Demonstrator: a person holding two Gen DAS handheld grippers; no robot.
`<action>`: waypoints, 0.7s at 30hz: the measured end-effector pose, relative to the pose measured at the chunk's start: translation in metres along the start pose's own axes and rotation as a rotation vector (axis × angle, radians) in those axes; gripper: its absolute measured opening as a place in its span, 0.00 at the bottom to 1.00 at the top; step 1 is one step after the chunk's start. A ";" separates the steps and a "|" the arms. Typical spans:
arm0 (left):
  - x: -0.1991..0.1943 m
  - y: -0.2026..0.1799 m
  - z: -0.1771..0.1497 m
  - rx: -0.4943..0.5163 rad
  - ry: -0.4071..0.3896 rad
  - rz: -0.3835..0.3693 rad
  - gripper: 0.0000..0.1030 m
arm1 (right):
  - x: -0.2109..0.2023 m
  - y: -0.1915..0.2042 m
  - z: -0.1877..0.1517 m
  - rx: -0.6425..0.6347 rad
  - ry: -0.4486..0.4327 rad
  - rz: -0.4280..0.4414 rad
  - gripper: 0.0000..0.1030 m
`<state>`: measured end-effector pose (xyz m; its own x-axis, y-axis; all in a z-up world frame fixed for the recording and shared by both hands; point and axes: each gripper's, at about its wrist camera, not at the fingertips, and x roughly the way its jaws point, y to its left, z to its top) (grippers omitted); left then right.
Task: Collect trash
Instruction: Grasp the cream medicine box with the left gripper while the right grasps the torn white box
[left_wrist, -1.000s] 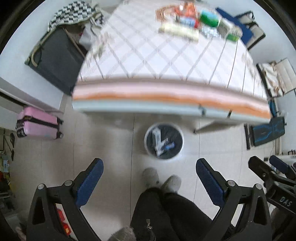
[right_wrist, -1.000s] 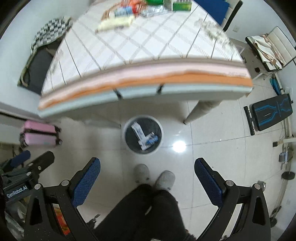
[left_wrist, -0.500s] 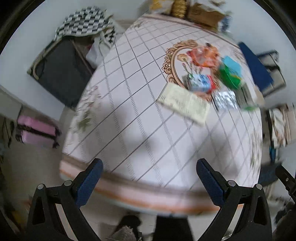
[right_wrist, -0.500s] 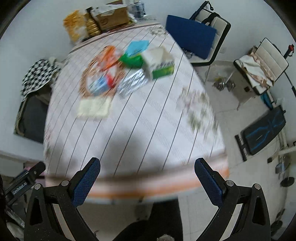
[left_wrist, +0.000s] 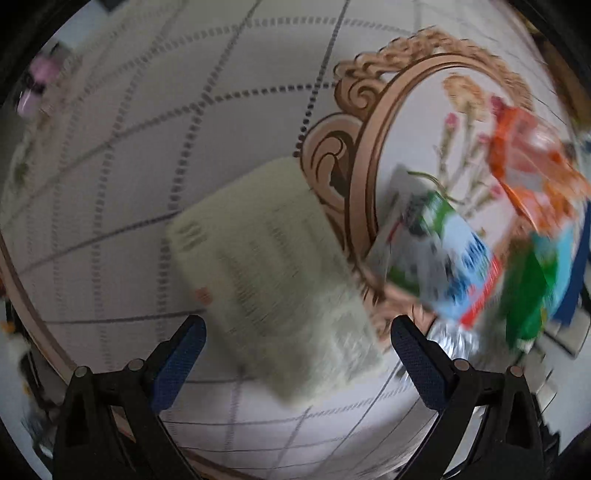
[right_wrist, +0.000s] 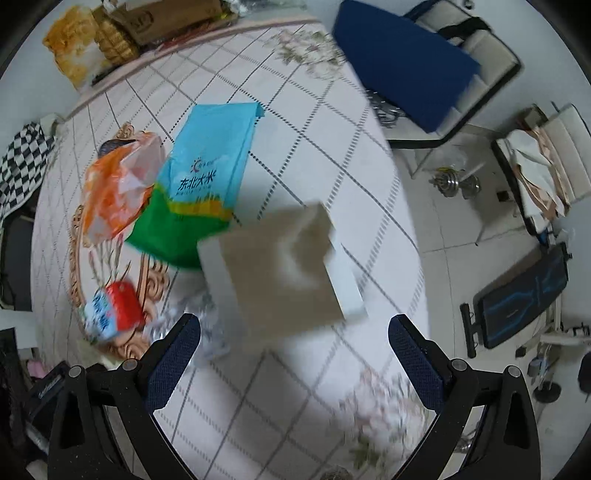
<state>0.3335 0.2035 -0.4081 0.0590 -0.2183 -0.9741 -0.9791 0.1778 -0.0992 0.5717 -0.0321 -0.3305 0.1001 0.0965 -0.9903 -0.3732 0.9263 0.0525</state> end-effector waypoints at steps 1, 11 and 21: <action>0.003 -0.001 0.002 -0.015 0.000 0.020 0.99 | 0.008 0.003 0.008 -0.010 0.011 0.001 1.00; 0.001 -0.004 -0.051 0.472 -0.103 0.242 0.84 | 0.055 0.008 0.018 -0.089 0.111 0.013 0.88; 0.005 0.061 -0.083 0.449 -0.099 0.175 0.85 | 0.048 -0.015 -0.066 -0.200 0.208 -0.006 0.87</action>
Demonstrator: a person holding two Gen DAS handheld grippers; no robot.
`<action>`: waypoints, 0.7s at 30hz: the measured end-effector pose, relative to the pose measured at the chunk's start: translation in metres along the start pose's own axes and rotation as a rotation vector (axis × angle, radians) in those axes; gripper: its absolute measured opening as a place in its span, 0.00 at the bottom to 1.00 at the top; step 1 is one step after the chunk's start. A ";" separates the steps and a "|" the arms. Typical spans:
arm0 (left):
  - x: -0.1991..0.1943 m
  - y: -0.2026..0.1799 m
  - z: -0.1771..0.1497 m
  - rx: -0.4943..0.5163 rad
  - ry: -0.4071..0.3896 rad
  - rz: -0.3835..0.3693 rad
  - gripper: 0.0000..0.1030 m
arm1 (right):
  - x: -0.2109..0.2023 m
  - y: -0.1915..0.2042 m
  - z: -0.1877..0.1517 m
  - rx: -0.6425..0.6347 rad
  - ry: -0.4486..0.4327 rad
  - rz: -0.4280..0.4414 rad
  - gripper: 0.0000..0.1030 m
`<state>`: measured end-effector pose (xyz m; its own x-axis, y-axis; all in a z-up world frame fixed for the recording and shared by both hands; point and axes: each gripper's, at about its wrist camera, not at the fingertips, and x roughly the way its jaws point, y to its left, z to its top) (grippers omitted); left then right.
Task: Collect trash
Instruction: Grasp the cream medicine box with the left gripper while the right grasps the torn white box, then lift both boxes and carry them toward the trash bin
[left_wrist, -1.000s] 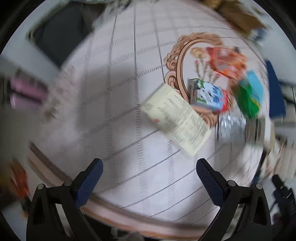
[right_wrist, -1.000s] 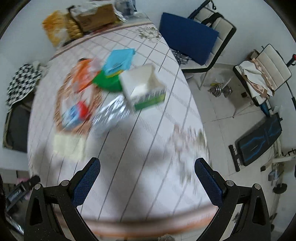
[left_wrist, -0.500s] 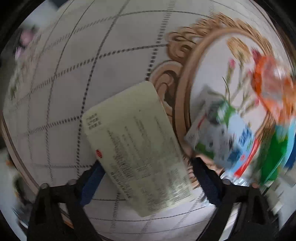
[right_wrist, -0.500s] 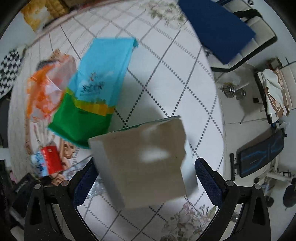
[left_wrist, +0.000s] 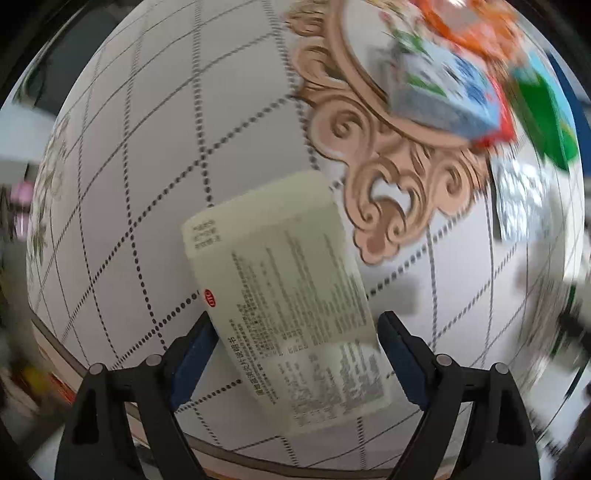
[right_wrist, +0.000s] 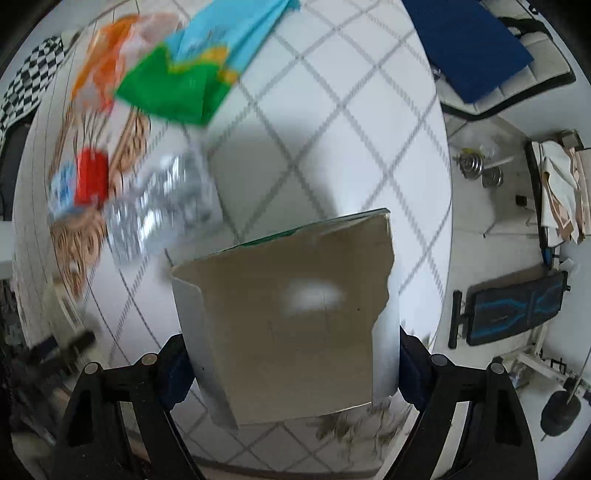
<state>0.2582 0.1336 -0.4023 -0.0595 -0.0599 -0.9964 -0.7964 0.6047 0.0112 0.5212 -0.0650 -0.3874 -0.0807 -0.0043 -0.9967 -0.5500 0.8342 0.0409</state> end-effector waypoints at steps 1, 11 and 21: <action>0.000 0.004 0.000 -0.040 -0.003 -0.009 0.85 | 0.002 -0.001 -0.003 0.004 0.001 -0.005 0.90; -0.007 0.020 -0.007 -0.072 -0.076 0.058 0.69 | 0.007 -0.002 -0.002 0.035 -0.053 -0.043 0.90; -0.061 0.015 -0.044 0.148 -0.266 0.139 0.69 | -0.027 0.028 -0.049 0.022 -0.135 -0.054 0.84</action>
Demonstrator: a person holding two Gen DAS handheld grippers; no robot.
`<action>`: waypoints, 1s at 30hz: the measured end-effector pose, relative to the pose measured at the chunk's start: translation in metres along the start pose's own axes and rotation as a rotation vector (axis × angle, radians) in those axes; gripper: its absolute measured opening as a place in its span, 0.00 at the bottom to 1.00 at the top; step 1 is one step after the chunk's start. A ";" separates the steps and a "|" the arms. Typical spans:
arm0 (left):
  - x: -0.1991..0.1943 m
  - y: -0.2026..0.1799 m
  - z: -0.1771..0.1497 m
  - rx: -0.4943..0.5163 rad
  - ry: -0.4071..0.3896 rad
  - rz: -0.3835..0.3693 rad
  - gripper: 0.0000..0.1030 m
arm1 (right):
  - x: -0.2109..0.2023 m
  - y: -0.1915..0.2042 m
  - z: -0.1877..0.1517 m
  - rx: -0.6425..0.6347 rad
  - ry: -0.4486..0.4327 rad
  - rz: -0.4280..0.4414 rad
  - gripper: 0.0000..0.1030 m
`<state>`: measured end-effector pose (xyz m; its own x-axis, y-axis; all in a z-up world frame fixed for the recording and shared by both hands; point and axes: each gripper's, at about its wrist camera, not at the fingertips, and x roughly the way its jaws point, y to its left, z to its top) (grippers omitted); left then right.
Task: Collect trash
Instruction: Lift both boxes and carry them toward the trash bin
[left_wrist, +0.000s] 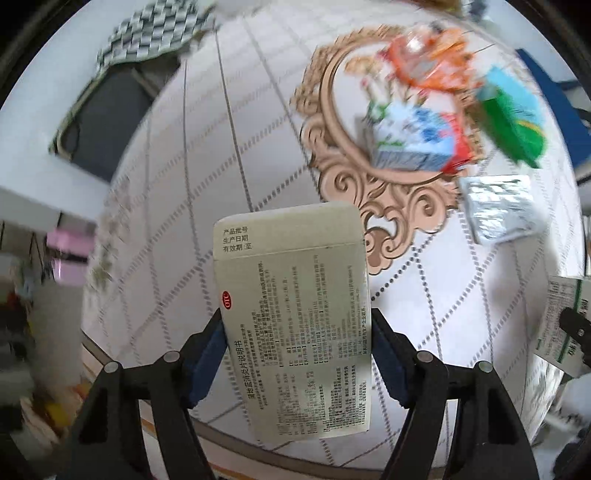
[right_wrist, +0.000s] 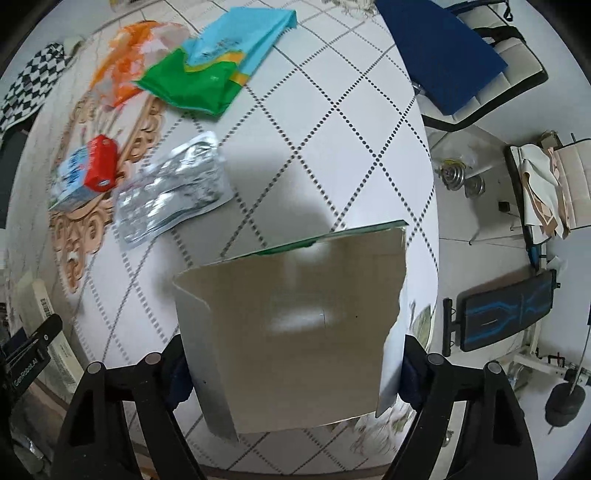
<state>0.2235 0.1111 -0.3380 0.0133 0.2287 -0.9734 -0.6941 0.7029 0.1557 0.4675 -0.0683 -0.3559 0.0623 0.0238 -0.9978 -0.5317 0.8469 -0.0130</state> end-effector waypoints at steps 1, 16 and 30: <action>-0.011 0.004 -0.004 0.019 -0.028 0.000 0.69 | -0.005 0.003 -0.006 0.001 -0.011 0.004 0.84; -0.121 0.077 -0.077 0.218 -0.298 -0.125 0.69 | -0.129 0.096 -0.176 0.067 -0.304 -0.007 0.83; -0.074 0.118 -0.187 0.306 -0.148 -0.182 0.69 | -0.126 0.164 -0.349 0.041 -0.288 -0.048 0.83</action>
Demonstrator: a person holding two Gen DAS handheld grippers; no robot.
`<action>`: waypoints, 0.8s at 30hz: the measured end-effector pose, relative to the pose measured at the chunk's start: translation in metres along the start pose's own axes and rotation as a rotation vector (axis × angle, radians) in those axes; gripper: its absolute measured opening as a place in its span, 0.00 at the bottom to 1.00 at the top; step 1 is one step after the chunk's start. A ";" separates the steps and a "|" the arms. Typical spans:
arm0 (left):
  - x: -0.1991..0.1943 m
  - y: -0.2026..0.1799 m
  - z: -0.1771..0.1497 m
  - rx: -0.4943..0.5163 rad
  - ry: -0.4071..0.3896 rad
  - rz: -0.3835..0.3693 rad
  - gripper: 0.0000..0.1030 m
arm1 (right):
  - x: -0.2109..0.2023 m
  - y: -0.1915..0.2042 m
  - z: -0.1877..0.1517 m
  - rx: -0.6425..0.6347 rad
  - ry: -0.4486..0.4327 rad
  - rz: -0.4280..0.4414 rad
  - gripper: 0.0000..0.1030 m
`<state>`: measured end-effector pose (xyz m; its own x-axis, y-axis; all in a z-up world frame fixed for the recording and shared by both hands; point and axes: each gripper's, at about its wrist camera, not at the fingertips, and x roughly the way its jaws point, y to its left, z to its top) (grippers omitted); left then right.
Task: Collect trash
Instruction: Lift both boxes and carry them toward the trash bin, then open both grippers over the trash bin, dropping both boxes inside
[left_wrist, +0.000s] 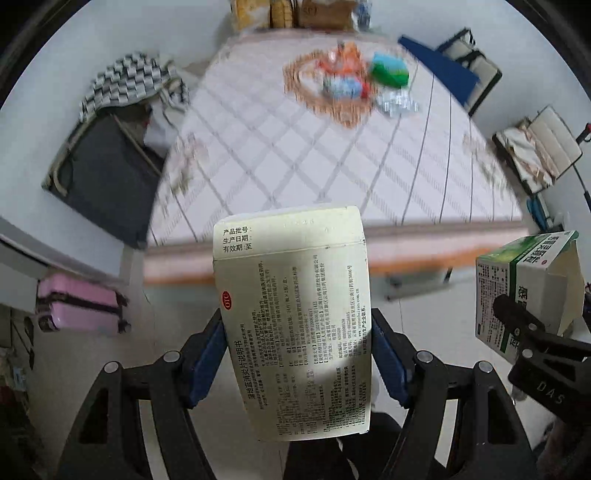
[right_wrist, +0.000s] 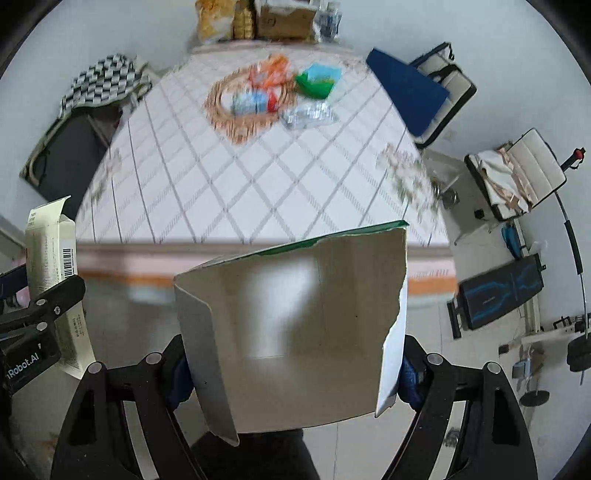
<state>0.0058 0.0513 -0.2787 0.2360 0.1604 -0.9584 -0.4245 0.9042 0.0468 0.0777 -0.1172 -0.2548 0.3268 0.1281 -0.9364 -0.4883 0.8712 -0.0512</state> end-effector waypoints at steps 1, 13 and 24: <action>0.010 -0.002 -0.007 -0.003 0.023 -0.005 0.69 | 0.006 0.000 -0.008 0.001 0.016 0.001 0.83; 0.226 -0.020 -0.079 -0.099 0.326 -0.113 0.69 | 0.201 -0.048 -0.132 0.329 0.364 0.245 0.83; 0.434 -0.009 -0.098 -0.285 0.497 -0.284 0.83 | 0.425 -0.061 -0.196 0.620 0.482 0.400 0.86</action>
<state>0.0261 0.0734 -0.7225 -0.0306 -0.3349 -0.9418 -0.6369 0.7327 -0.2399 0.0879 -0.2087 -0.7172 -0.2200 0.3865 -0.8957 0.0798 0.9222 0.3784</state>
